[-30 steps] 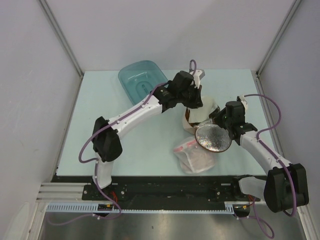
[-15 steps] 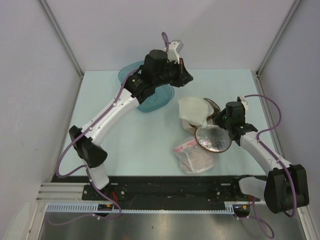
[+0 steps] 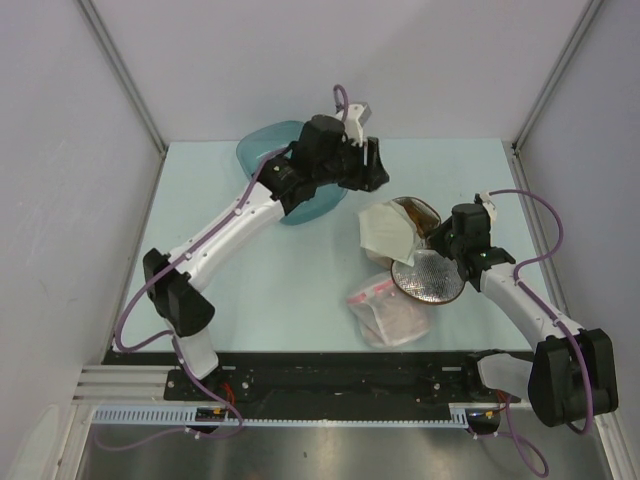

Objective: Unzip the laundry bag and remove the bra

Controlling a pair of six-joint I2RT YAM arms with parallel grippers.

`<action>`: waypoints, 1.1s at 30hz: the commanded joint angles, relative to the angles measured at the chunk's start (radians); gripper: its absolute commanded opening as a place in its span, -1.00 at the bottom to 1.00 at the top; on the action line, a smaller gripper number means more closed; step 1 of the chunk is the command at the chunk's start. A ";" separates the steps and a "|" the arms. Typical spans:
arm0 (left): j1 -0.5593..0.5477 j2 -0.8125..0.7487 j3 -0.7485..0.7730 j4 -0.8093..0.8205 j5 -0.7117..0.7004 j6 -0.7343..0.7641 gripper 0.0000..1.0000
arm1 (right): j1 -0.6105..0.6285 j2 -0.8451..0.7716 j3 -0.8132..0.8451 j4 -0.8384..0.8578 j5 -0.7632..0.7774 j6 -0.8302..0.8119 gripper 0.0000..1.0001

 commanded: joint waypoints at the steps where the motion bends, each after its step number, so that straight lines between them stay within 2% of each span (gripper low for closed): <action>1: -0.004 -0.070 -0.188 -0.053 -0.116 -0.004 0.99 | -0.004 -0.015 0.000 0.031 0.010 0.007 -1.00; 5: 0.007 -0.120 -0.340 0.026 -0.038 -0.094 1.00 | -0.001 -0.006 0.000 0.051 -0.004 0.010 -1.00; 11: 0.035 -0.079 -0.509 0.226 0.258 -0.253 1.00 | -0.002 -0.008 0.001 0.048 -0.007 0.005 -1.00; 13: 0.035 -0.080 -0.526 0.266 0.287 -0.294 0.87 | -0.002 -0.012 -0.001 0.039 -0.004 0.005 -1.00; 14: 0.035 -0.081 -0.529 0.276 0.289 -0.299 0.69 | -0.002 -0.014 -0.001 0.036 -0.003 0.002 -1.00; 18: 0.035 -0.096 -0.511 0.259 0.278 -0.291 0.31 | -0.004 -0.011 0.001 0.040 -0.004 0.001 -1.00; 21: 0.035 -0.094 -0.481 0.233 0.284 -0.276 -0.53 | -0.004 -0.003 0.000 0.056 -0.012 0.005 -1.00; 22: 0.036 -0.093 -0.469 0.221 0.281 -0.267 -0.99 | -0.004 -0.002 0.001 0.057 -0.012 0.004 -1.00; 29: 0.054 -0.180 -0.270 0.123 0.212 -0.165 -0.99 | -0.002 -0.002 0.000 0.039 -0.006 0.005 -1.00; 33: 0.146 -0.223 -0.153 0.101 0.168 -0.130 -0.99 | -0.005 -0.012 -0.001 0.040 -0.006 0.002 -1.00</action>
